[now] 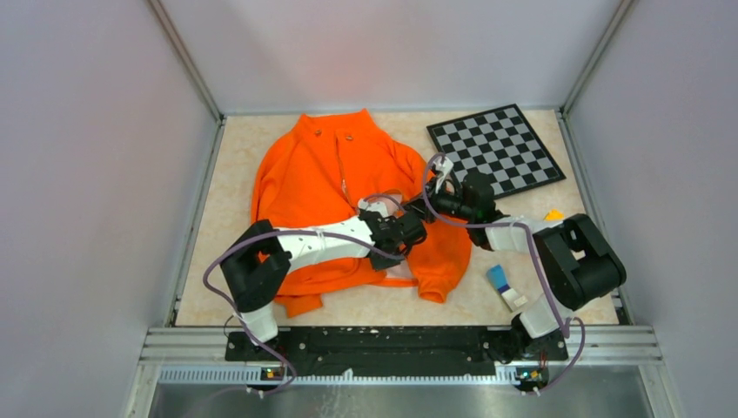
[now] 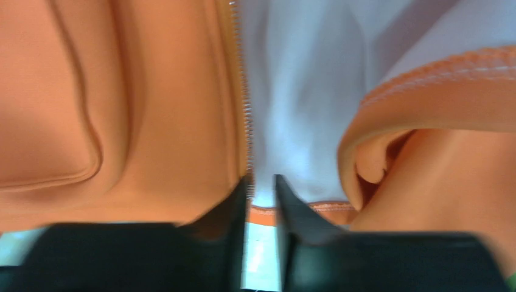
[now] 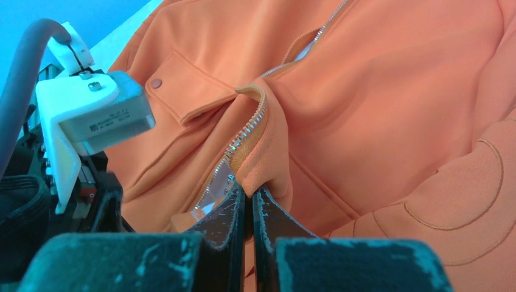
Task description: Zip up the jacket
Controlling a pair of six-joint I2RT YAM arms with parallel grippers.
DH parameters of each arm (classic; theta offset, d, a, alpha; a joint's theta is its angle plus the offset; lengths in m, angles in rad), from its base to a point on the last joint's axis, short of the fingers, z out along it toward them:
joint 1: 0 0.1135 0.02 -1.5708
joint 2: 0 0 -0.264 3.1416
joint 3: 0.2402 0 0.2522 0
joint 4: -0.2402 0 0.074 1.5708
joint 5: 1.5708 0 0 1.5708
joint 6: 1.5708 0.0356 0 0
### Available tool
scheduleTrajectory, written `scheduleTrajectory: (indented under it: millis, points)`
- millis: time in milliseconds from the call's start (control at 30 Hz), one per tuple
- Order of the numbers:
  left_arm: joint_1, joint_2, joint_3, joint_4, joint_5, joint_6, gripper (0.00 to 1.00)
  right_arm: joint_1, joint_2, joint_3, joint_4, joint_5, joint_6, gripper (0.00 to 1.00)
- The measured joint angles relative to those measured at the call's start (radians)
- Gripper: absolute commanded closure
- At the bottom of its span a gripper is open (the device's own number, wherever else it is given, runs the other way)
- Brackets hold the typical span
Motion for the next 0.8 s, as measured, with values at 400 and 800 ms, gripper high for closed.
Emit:
scheduleTrajectory:
  millis: [400, 800]
  points:
    - [0.073, -0.343, -0.235, 0.18, 0.145, 0.164, 0.32, 0.0, 0.001, 0.0, 0.001, 0.003, 0.001, 1.0]
    - [0.301, -0.377, -0.225, 0.219, 0.523, 0.426, 0.26, 0.0, 0.016, 0.0, 0.001, 0.002, 0.019, 1.0]
